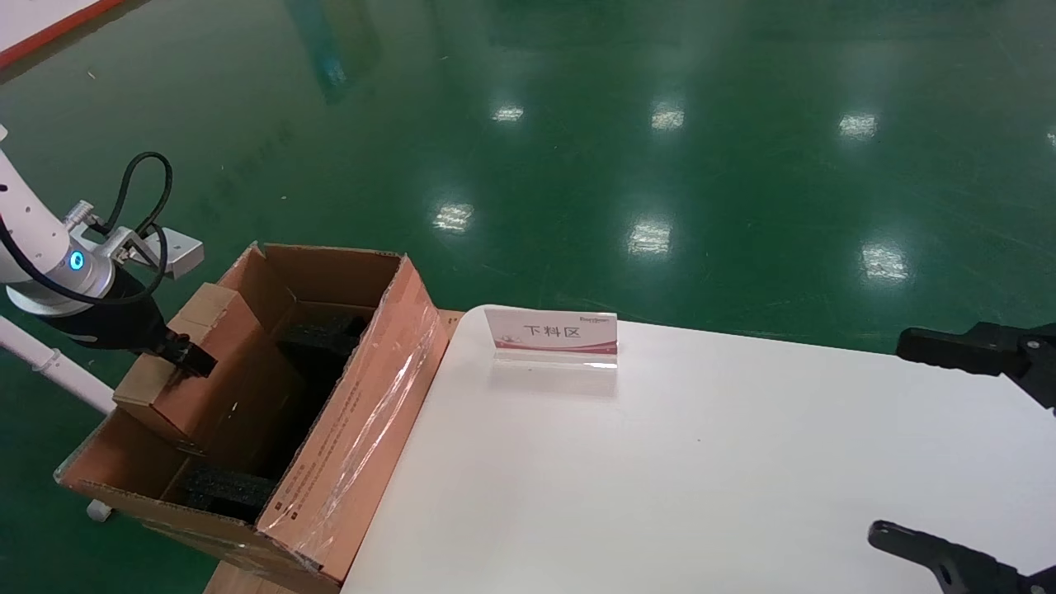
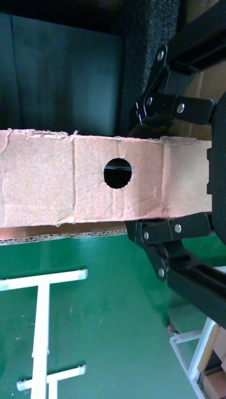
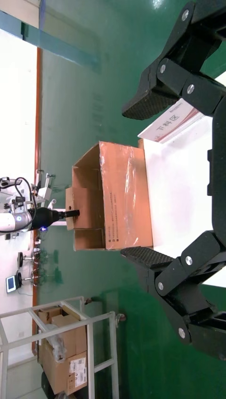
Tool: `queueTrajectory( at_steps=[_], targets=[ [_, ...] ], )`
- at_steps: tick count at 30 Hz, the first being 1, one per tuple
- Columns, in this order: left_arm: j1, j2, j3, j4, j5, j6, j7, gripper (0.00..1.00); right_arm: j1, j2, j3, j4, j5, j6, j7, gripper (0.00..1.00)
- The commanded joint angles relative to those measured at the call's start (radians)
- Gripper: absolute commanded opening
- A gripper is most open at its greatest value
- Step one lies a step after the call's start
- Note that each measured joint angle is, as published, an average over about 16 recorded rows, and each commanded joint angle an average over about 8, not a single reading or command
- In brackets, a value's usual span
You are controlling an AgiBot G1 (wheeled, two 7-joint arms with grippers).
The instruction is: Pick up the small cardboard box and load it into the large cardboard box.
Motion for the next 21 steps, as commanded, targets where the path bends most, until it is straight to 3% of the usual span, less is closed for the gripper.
queueTrajectory(
  at_steps=[1, 13, 21],
  targets=[
    [0.0, 0.0, 0.0, 0.0, 0.0, 0.0, 0.0, 1.0, 0.0, 0.0, 0.0, 0.0, 0.0, 0.0, 0.0, 1.0],
    [-0.002, -0.001, -0.002, -0.004, 0.0, -0.002, 0.002, 1.0, 0.0, 0.0, 0.0, 0.0, 0.0, 0.0, 0.0, 1.0],
    [-0.061, -0.052, -0.043, -0.157, -0.016, -0.065, 0.116, 1.0, 0.0, 0.0, 0.0, -0.001, 0.0, 0.0, 0.0, 1.0]
  ],
)
